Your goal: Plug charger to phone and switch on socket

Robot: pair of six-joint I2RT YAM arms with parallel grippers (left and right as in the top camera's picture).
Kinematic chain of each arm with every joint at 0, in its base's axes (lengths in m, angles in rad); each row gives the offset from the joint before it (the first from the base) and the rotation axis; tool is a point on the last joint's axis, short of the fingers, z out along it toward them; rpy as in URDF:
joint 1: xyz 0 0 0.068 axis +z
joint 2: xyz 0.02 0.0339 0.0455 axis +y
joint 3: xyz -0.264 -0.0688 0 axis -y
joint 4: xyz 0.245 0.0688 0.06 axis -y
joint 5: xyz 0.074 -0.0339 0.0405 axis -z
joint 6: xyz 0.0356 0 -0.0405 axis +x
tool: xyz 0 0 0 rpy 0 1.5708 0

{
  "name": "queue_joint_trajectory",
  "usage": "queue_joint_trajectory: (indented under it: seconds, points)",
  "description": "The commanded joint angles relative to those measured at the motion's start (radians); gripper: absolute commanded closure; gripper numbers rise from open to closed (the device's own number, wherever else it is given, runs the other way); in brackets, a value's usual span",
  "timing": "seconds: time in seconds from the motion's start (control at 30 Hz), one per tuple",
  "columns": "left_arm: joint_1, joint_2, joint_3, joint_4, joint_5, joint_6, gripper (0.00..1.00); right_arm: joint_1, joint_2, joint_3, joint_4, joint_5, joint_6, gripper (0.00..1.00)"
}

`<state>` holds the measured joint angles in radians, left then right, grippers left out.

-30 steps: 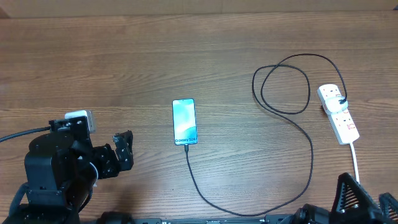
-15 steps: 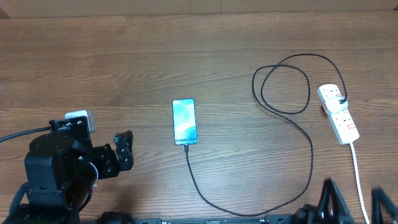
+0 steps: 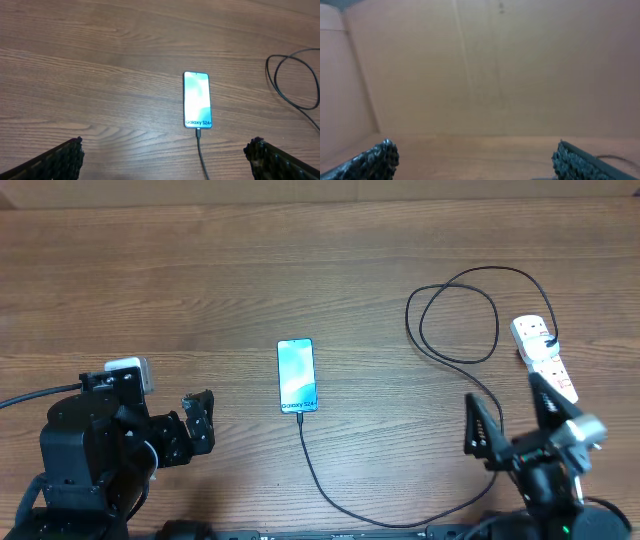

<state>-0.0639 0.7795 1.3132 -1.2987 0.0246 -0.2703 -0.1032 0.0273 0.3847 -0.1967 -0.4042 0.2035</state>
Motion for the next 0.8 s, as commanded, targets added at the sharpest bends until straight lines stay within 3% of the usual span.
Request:
queue_joint_trajectory:
  seconds: [0.0, 0.47, 0.63, 0.77]
  points:
    - [-0.004, -0.006, 0.0, 0.0, -0.009, 0.005, 0.01, 0.05, -0.024, -0.097, 0.093, 0.057, 0.01, 0.0]
    - [-0.004, -0.006, 0.0, 0.001, -0.009, 0.005, 0.01, 0.075, -0.024, -0.332, 0.272, 0.21, 0.01, 0.0]
    - [-0.004, -0.006, 0.0, 0.0, -0.009, 0.005, 0.01, 0.075, -0.024, -0.378, 0.272, 0.236, 0.038, 0.0]
    - [-0.004, -0.006, 0.0, 0.0, -0.009, 0.005, 0.0, 0.074, -0.024, -0.377, 0.188, 0.365, 0.127, 0.0]
